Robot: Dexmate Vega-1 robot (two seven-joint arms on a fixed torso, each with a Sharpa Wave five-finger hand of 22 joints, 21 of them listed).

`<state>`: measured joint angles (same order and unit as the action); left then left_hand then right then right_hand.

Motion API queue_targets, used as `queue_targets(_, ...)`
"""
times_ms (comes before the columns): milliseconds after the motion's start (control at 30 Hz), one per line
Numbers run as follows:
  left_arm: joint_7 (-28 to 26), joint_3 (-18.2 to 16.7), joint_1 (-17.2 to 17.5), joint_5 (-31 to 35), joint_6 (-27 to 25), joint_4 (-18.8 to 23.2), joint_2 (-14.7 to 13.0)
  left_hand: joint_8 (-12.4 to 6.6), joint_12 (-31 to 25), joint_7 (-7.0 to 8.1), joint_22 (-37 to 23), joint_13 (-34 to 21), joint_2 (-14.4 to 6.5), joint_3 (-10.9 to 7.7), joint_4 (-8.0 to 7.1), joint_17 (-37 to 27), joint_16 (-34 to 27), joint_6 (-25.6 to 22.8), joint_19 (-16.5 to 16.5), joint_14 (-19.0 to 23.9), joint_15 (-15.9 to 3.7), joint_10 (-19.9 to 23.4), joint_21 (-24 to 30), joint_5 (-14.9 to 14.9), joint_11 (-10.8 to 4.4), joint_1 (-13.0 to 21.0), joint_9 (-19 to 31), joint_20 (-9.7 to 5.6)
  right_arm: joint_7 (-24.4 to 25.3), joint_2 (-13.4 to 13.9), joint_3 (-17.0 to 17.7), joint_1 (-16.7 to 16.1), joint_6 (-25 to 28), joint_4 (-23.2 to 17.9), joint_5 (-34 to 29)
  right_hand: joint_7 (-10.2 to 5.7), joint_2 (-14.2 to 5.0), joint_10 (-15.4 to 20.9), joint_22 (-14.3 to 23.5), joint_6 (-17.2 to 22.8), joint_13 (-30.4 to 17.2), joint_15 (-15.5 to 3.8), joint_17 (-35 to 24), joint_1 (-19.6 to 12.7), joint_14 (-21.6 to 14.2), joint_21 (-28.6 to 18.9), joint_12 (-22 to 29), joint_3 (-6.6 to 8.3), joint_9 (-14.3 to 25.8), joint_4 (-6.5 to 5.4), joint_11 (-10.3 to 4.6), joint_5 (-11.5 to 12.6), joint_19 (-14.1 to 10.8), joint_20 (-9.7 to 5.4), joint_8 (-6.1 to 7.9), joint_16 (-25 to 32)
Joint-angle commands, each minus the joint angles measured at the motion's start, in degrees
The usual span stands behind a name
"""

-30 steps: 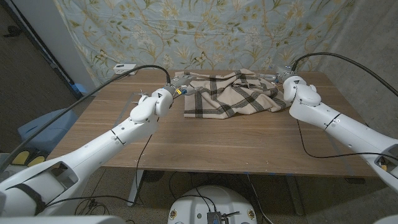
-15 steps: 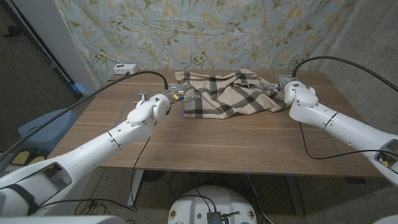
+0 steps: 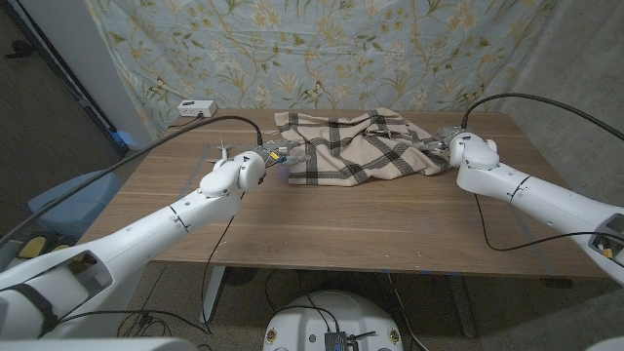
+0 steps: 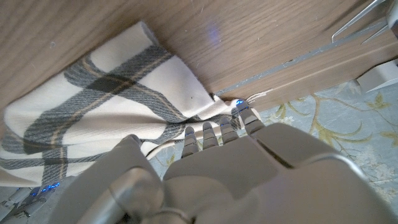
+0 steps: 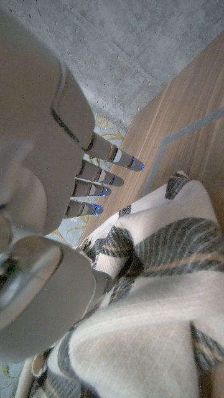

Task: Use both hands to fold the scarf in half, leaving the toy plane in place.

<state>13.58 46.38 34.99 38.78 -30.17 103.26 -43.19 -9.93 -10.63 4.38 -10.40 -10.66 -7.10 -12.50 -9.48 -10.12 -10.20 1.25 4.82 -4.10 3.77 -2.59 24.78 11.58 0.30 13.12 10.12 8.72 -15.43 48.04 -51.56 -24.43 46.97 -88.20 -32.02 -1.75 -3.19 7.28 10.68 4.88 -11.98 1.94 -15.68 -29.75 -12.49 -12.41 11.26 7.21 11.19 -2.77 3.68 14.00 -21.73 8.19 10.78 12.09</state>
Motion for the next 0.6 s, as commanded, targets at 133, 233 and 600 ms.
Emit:
queue_targets(133, 0.2, 1.5, -1.3, -1.1, 1.1, -2.2, 0.3, -0.47, -0.5, 0.06, -0.2, 0.0, -0.1, 0.28, 0.12, -0.2, -0.6, -0.1, -0.7, 0.5, -0.17, 0.0, -0.1, 0.6, 0.29, -0.6, 0.1, 0.43, -2.5, -2.6, -2.4, 2.7, -0.2, 6.5, 1.6, 0.14, -0.53, -0.2, -0.1, -0.7, 0.0, 0.40, 0.2, -1.0, -0.4, -0.4, 0.1, 0.28, 0.0, 0.66, 0.90, 0.3, -0.9, 0.26, 0.13, 0.1)
queue_targets(233, 0.6, 1.5, -1.7, -2.1, 2.2, -3.2, 0.3, -0.46, -0.6, -0.11, -0.2, 0.0, -0.2, 0.31, 0.12, -0.2, -0.6, 0.0, -0.9, 0.6, -0.19, 0.0, -0.1, 0.6, 0.32, -0.7, 0.1, 0.62, -2.6, -3.3, -2.6, 3.5, -0.3, 8.1, 2.4, 0.32, -0.78, -0.2, -0.1, -0.8, 0.0, 0.53, 0.3, -1.1, -0.5, -0.5, 0.1, 0.39, 0.0, 0.67, 1.13, 0.3, -1.1, 0.28, 0.14, 0.2)
queue_targets(600, 1.8, 2.8, -2.9, -3.3, 5.0, -5.3, 0.3, -0.05, -0.2, 0.09, -0.3, -0.1, -1.0, 0.54, -0.36, -0.3, -0.2, 2.2, 0.0, -0.6, -0.42, -1.8, -0.9, 1.1, 0.22, -2.4, 0.1, 0.80, -1.1, -5.8, -3.4, 5.3, 0.1, 13.3, 5.2, 0.73, -2.87, 1.3, -0.1, -1.1, 0.1, -0.95, 0.6, -0.3, -3.9, -1.6, 0.8, 0.76, 0.0, 0.01, 0.90, -0.1, -4.8, -1.13, 0.33, 1.5)
